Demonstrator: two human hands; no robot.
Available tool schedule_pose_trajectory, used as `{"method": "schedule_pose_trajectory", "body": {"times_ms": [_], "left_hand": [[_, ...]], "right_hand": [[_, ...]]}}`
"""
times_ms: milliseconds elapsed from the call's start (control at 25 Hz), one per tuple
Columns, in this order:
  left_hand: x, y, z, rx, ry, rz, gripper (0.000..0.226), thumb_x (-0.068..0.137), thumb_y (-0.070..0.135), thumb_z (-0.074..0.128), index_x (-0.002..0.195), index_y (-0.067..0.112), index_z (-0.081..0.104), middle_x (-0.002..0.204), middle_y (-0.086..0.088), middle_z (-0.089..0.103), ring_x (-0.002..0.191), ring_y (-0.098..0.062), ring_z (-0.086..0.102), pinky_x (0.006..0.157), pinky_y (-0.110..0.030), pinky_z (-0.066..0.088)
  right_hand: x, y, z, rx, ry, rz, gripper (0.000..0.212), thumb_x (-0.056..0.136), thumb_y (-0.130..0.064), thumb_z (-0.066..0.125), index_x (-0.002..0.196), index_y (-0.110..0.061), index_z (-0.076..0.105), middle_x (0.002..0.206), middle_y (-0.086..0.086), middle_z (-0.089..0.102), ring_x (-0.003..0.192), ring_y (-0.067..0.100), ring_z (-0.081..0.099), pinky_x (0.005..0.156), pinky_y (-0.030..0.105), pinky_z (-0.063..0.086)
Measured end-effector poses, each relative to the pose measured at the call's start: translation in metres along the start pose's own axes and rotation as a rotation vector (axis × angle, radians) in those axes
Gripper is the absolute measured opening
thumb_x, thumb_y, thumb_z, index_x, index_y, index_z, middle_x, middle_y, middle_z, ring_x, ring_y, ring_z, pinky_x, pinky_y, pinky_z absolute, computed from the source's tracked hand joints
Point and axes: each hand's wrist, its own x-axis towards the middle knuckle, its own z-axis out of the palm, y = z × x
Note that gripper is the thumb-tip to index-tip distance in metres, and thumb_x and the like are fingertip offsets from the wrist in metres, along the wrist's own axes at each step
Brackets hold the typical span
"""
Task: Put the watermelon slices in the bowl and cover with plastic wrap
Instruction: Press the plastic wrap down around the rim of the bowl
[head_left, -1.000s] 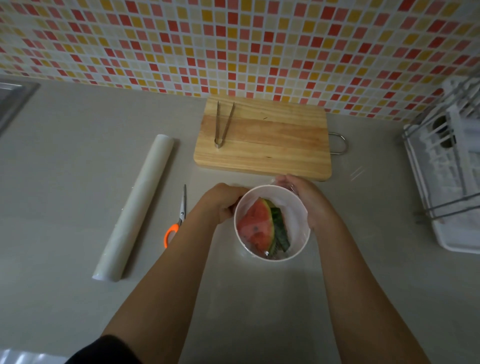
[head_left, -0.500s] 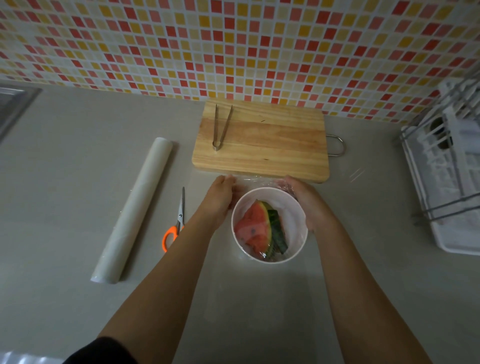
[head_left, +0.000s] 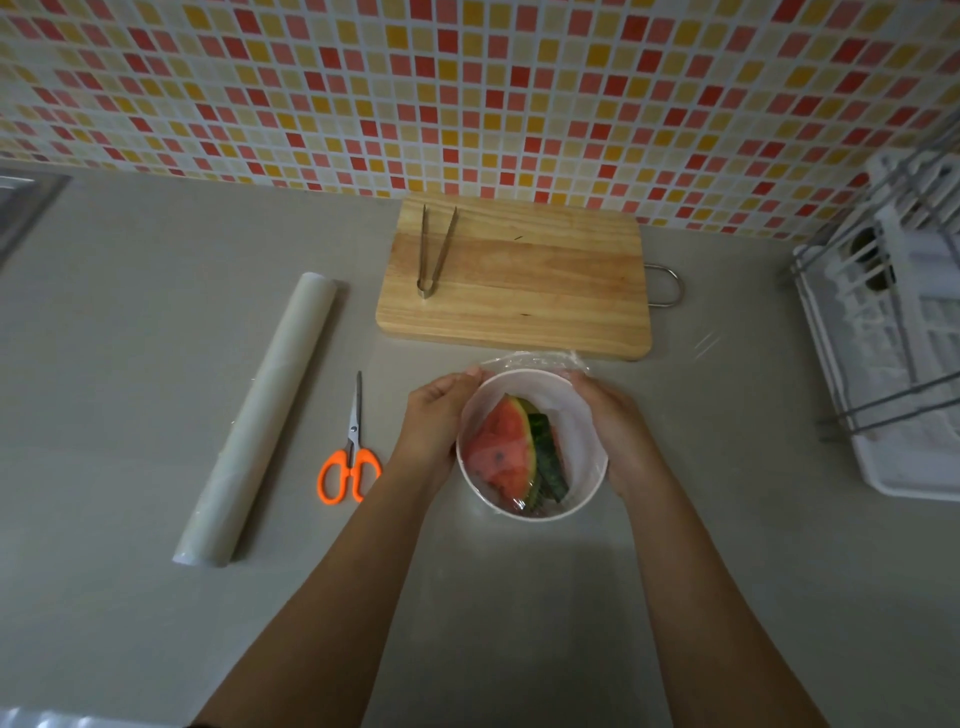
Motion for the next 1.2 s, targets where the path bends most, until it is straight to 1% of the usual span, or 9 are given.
{"method": "schedule_pose_trajectory", "body": {"times_ms": [160,280,440,600,680,840,1000,1080,1200], "left_hand": [[0.003,0.006,0.005,0.193,0.043,0.057,0.036,0.098,0.024,0.05,0.091,-0.006,0.068,0.082,-0.023,0.066,0.075,-0.027,0.061,0.077,-0.042,0.053],[0.006,0.006,0.009,0.241,0.094,0.058,0.04,0.099,0.026,0.045,0.097,-0.009,0.064,0.099,-0.032,0.067,0.085,-0.032,0.064,0.088,-0.052,0.052],[0.005,0.003,0.014,0.237,0.17,0.033,0.039,0.1,0.028,0.043,0.092,-0.002,0.066,0.096,-0.025,0.069,0.091,-0.036,0.066,0.086,-0.047,0.054],[0.005,0.002,0.015,-0.034,0.17,-0.111,0.012,0.094,0.014,0.056,0.097,0.009,0.067,0.081,-0.013,0.068,0.072,-0.025,0.064,0.06,-0.027,0.055],[0.005,0.002,0.014,-0.12,0.144,-0.136,0.019,0.09,0.008,0.059,0.106,0.018,0.064,0.083,-0.011,0.07,0.072,-0.025,0.065,0.057,-0.026,0.056],[0.013,0.002,0.014,-0.039,0.133,-0.14,0.029,0.09,0.001,0.049,0.098,0.015,0.074,0.061,0.006,0.073,0.052,-0.011,0.069,0.046,-0.02,0.054],[0.018,0.005,0.013,-0.08,0.117,-0.201,0.04,0.094,0.005,0.047,0.129,0.021,0.057,0.086,0.005,0.067,0.071,-0.015,0.065,0.048,-0.019,0.054],[0.017,0.005,0.012,-0.055,0.123,-0.207,0.045,0.095,0.002,0.041,0.136,0.022,0.049,0.097,0.001,0.067,0.075,-0.016,0.064,0.046,-0.019,0.054],[0.016,0.003,0.008,-0.188,0.096,-0.226,0.051,0.094,-0.009,0.032,0.138,0.016,0.039,0.125,-0.011,0.062,0.097,-0.03,0.064,0.073,-0.037,0.056]], "right_hand": [[0.003,-0.009,0.001,0.007,-0.026,0.084,0.025,0.047,-0.044,0.07,0.06,-0.022,0.07,0.065,-0.001,0.067,0.063,0.019,0.062,0.068,0.037,0.048],[0.007,-0.005,0.004,0.067,-0.02,0.06,0.032,0.084,-0.046,0.056,0.077,-0.02,0.074,0.08,0.0,0.073,0.076,0.019,0.068,0.072,0.034,0.051],[0.012,0.006,0.003,0.146,-0.09,0.025,0.047,0.097,-0.041,0.033,0.096,-0.017,0.073,0.104,0.011,0.072,0.099,0.029,0.066,0.089,0.042,0.049],[0.014,0.005,0.005,0.175,0.021,0.125,0.046,0.092,-0.034,0.047,0.056,-0.024,0.073,0.058,-0.007,0.07,0.066,0.016,0.064,0.066,0.03,0.048],[0.015,0.004,0.004,0.12,0.053,0.161,0.04,0.088,-0.028,0.053,0.051,-0.02,0.067,0.047,-0.009,0.063,0.053,0.012,0.06,0.055,0.024,0.044],[0.019,-0.001,0.006,0.114,0.098,0.25,0.015,0.084,-0.025,0.057,0.078,-0.018,0.068,0.068,0.002,0.066,0.05,0.01,0.061,0.049,0.019,0.045],[0.018,-0.006,0.008,0.218,0.101,0.326,0.037,0.09,-0.032,0.049,0.126,-0.028,0.056,0.079,0.004,0.069,0.052,0.016,0.065,0.042,0.017,0.043],[0.015,-0.009,0.009,0.219,0.124,0.293,0.041,0.092,-0.028,0.044,0.132,-0.036,0.048,0.084,0.001,0.065,0.055,0.016,0.065,0.04,0.017,0.043],[0.006,-0.011,0.008,0.256,0.121,0.326,0.039,0.095,-0.028,0.041,0.133,-0.034,0.047,0.087,0.0,0.062,0.066,0.018,0.064,0.046,0.021,0.046]]}}
